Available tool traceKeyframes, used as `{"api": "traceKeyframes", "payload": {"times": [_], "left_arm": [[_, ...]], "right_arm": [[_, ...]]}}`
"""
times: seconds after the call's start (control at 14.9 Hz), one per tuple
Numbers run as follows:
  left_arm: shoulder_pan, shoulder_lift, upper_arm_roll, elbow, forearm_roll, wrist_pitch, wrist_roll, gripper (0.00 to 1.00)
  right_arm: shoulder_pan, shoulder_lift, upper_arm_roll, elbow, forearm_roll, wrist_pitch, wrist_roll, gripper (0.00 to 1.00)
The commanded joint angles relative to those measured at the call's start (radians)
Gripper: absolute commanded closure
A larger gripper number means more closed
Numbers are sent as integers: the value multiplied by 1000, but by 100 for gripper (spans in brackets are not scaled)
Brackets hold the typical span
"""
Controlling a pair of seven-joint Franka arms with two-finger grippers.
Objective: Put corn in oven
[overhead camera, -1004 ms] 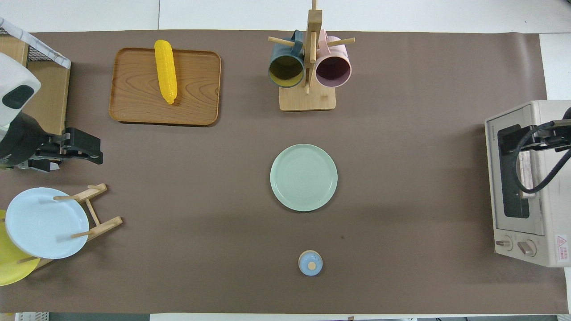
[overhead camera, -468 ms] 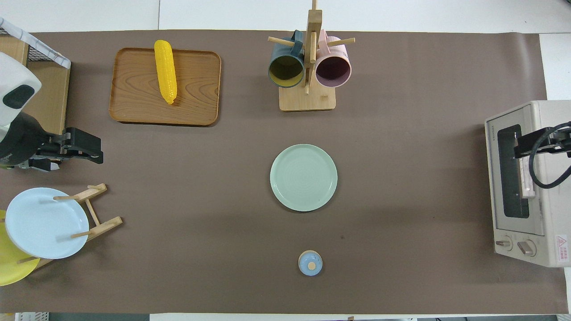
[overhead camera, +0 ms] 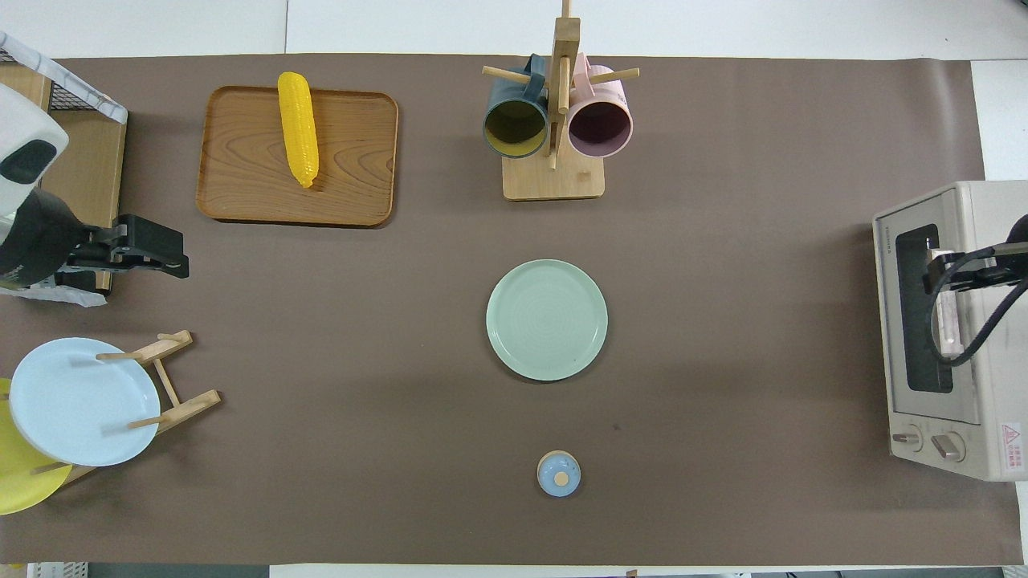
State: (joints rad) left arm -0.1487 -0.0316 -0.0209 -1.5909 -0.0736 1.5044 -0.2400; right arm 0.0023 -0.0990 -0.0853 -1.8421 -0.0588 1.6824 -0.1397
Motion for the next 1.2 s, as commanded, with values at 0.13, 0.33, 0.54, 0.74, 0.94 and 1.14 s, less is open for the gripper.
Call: {"api": "traceKeyframes", "payload": {"times": [0.13, 0.33, 0.54, 0.74, 0.94, 1.14], "left_arm": [[5, 103, -8, 9, -31, 120, -10, 0], [1, 279, -8, 136, -29, 158, -7, 0], [3, 481, -11, 330, -29, 198, -5, 0], [-2, 586, -11, 380, -22, 287, -2, 0], [-8, 732, -5, 520, -20, 301, 1, 0], [-11, 800, -5, 545, 7, 405, 1, 0]], "right_arm": [[-13, -58, 4, -206, -98, 186, 0, 100], [-54, -54, 5, -245, -110, 206, 2, 100], [-61, -41, 5, -252, -137, 229, -8, 100], [-62, -38, 5, -255, -167, 233, -9, 100], [-70, -36, 5, -261, -173, 243, -14, 100], [-71, -36, 5, -272, -193, 243, -75, 100]]}}
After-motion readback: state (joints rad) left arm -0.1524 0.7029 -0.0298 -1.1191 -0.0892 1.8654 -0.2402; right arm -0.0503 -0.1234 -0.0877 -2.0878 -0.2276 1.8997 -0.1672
